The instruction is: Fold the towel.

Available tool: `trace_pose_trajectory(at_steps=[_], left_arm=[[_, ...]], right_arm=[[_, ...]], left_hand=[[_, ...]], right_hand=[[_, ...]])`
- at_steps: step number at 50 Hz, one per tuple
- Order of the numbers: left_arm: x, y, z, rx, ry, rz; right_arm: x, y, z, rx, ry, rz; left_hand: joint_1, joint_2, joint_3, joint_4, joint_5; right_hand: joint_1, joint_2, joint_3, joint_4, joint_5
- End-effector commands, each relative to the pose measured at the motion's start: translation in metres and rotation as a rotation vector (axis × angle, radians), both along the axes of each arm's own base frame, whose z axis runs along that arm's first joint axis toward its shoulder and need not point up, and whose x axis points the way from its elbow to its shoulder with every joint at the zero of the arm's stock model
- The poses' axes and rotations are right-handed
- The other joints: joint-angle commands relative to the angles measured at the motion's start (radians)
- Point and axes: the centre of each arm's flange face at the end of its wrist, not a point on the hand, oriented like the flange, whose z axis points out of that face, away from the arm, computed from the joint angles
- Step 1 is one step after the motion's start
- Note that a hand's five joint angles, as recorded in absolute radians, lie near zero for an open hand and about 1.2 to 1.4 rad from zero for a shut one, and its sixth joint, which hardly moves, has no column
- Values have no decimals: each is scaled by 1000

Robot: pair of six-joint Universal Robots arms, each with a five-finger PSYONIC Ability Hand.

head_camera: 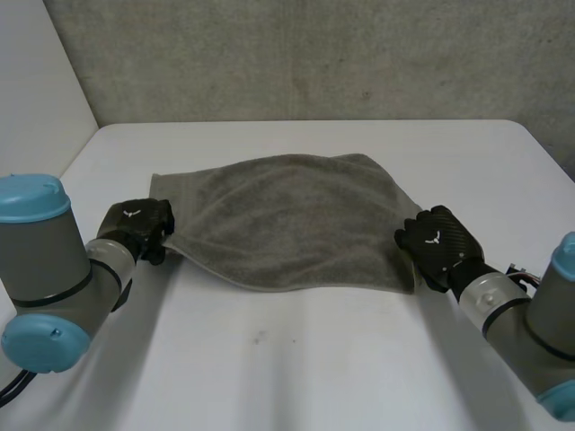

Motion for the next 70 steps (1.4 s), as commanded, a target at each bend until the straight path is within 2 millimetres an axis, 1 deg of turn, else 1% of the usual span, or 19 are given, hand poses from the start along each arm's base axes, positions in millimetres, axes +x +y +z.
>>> trace_pose_trajectory(at_steps=[1, 4, 11, 16, 19, 24, 27, 32, 36, 41, 48, 52, 55, 57, 61, 62, 63, 65, 70], left_arm=[[1, 1, -2, 8, -3, 2], [1, 3, -3, 14, -4, 2], [3, 7, 5, 6, -5, 1], [12, 15, 38, -47, -7, 14], [24, 20, 71, -110, -33, 33], [35, 43, 153, -336, -26, 49], [36, 50, 173, -395, -11, 54], [42, 70, 210, -427, -11, 56], [42, 71, 202, -326, -38, 49], [37, 54, 161, -99, -138, 20], [21, 3, 85, 132, -332, -61], [14, -25, 77, 117, -339, -61], [9, -52, 90, 31, -328, -30], [5, -64, 105, -41, -313, -10], [-10, -89, 179, -362, -208, 40], [-15, -93, 207, -500, -147, 62], [-15, -93, 207, -501, -147, 62], [-20, -94, 231, -622, -77, 72], [-22, -93, 269, -834, 150, 88]], right_arm=[[12, -2, -9, -12, 27, -15], [13, -7, -15, -13, 40, -23], [9, -14, 1, -49, 20, -69], [-15, -20, 79, -143, -109, -154], [-24, -19, 101, -137, -153, -181], [-43, -7, 179, -94, -284, -197], [-56, -3, 219, -113, -289, -212], [-68, 4, 258, -92, -280, -214], [-68, 4, 255, -5, -238, -190], [-63, -17, 211, 160, -115, -159], [-38, -43, 135, 288, 155, -149], [-28, -64, 121, 245, 216, -191], [-17, -92, 127, 103, 183, -236], [-11, -117, 158, -105, 74, -276], [-8, -133, 209, -356, -127, -306], [-9, -133, 241, -488, -241, -305], [-9, -133, 241, -489, -242, -305], [-16, -122, 287, -684, -414, -296], [-19, -102, 306, -775, -486, -263]], left_hand=[[210, 178, 179, 179, 184], [210, 178, 179, 179, 184], [210, 178, 179, 179, 184], [210, 178, 179, 179, 184], [210, 178, 179, 179, 184], [210, 178, 179, 179, 184], [210, 178, 179, 179, 184], [210, 178, 179, 179, 184], [210, 178, 179, 179, 184], [210, 178, 179, 179, 184], [210, 178, 179, 179, 184], [210, 178, 179, 179, 184], [210, 178, 179, 179, 184], [210, 178, 179, 179, 184], [210, 178, 179, 179, 184], [210, 178, 179, 179, 184], [210, 178, 179, 179, 184], [210, 178, 179, 179, 184], [210, 178, 179, 179, 184]], right_hand=[[491, 388, 379, 377, 387], [778, 674, 666, 663, 674], [779, 676, 667, 665, 675], [779, 676, 667, 665, 675], [779, 676, 667, 665, 675], [779, 676, 667, 665, 675], [779, 676, 667, 665, 675], [779, 676, 667, 665, 675], [779, 676, 667, 665, 675], [779, 676, 667, 665, 675], [779, 676, 667, 665, 675], [779, 676, 667, 665, 675], [779, 676, 667, 665, 675], [779, 676, 667, 665, 675], [779, 676, 667, 665, 675], [779, 676, 667, 665, 675], [779, 676, 667, 665, 675], [779, 676, 667, 665, 675], [779, 676, 667, 665, 675]])
